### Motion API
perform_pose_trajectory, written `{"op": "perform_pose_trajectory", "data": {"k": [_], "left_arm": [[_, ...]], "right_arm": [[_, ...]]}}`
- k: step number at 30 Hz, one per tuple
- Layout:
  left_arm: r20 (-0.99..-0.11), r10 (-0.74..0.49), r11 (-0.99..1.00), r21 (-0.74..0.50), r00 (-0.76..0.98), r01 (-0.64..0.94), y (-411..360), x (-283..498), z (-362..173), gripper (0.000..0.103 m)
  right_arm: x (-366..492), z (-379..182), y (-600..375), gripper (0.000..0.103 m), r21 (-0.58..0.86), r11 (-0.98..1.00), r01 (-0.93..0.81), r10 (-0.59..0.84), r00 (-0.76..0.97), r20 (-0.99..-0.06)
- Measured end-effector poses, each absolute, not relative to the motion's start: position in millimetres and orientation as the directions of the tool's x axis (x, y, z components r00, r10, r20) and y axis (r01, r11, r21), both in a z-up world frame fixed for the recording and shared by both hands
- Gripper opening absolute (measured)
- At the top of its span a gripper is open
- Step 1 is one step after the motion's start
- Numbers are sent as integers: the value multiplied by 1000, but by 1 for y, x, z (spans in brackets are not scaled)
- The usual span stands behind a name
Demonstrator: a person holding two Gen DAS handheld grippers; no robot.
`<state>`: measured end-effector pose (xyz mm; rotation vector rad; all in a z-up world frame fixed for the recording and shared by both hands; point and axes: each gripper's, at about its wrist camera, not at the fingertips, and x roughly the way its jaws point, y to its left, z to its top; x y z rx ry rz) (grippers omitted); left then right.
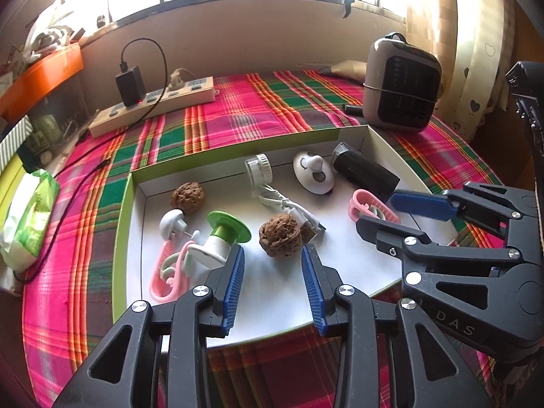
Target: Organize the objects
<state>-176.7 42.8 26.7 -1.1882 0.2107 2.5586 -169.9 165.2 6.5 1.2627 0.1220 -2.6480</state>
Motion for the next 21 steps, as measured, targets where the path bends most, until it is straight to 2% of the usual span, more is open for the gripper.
{"op": "perform_pose_trajectory", "data": {"k": [18,20,21], "left_arm": [[-730,175,-971,-15,-661,-240,23,-132,43,34],[-720,146,-973,18,-678,-229,24,-124,44,34],[-719,148,-973,17,-680,-229,23,-122,44,34]], "right_arm": [[-116,27,165,46,47,-986,159,-143,-674,-725],[-110,27,163,48,46,-986,158,-143,-678,-721],[-107,27,163,53,47,-986,157,-143,-680,-719]]}}
